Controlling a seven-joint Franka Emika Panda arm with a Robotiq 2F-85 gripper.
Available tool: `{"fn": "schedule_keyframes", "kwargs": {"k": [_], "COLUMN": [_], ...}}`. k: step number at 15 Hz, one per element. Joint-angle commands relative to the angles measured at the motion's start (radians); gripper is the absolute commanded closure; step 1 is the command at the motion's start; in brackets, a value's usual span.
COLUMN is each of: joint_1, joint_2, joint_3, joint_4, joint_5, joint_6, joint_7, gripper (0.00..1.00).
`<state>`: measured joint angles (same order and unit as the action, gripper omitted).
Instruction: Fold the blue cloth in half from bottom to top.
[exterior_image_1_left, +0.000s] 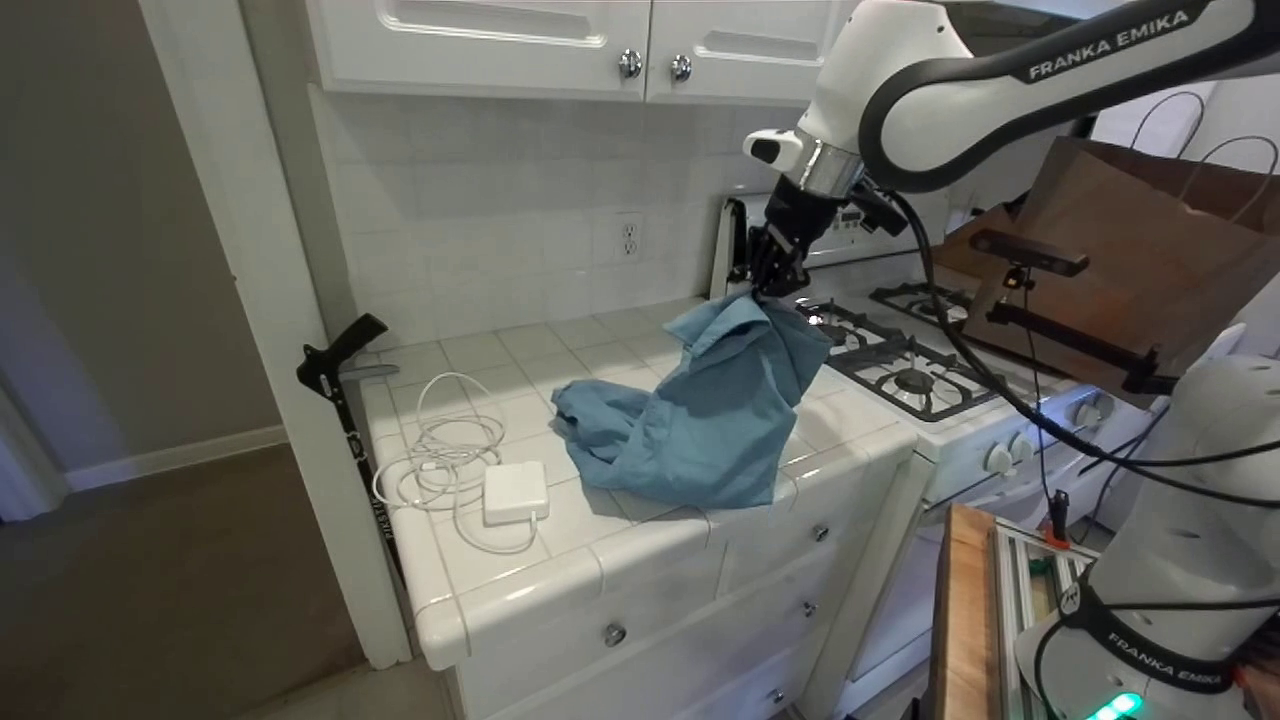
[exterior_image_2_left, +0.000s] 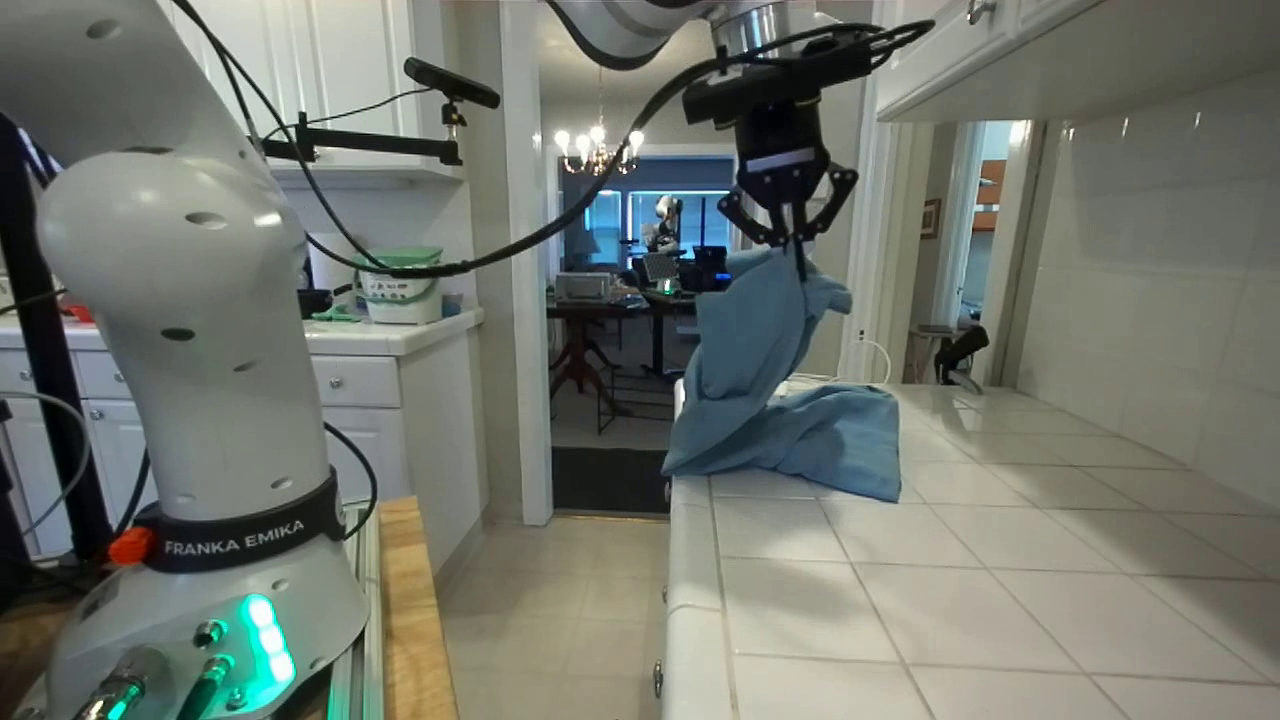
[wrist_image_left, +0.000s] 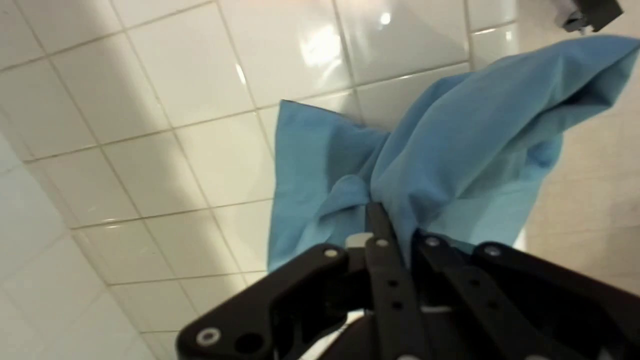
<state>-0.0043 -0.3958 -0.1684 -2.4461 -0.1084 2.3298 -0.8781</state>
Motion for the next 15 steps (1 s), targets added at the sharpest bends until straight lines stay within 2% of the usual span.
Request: {"fn": "schedule_keyframes", "kwargs": {"k": [1, 4, 7, 9, 11, 15], "joint_1": [-0.05, -0.073, -0.101, -0.115, -0.091, -0.061], "joint_2": [0.15, 0.266, 0.382, 0.446, 0.506, 0.62], "joint_3": [0.058, 0.104, 0.135, 0.141, 0.118, 0.107], "joint_4": [0.044, 0.062, 0.101, 0.15, 0.201, 0.28], "joint_5": [-0.127, -0.266, -0.493, -0.657, -0.815, -0.946], "joint_6": [0.185, 0.354, 0.478, 0.485, 0.463, 0.461], "joint_7": [0.157, 0.324, 0.545, 0.685, 0.843, 1.003], "gripper": [0.99, 0.99, 0.99, 0.99, 0.99, 0.99]}}
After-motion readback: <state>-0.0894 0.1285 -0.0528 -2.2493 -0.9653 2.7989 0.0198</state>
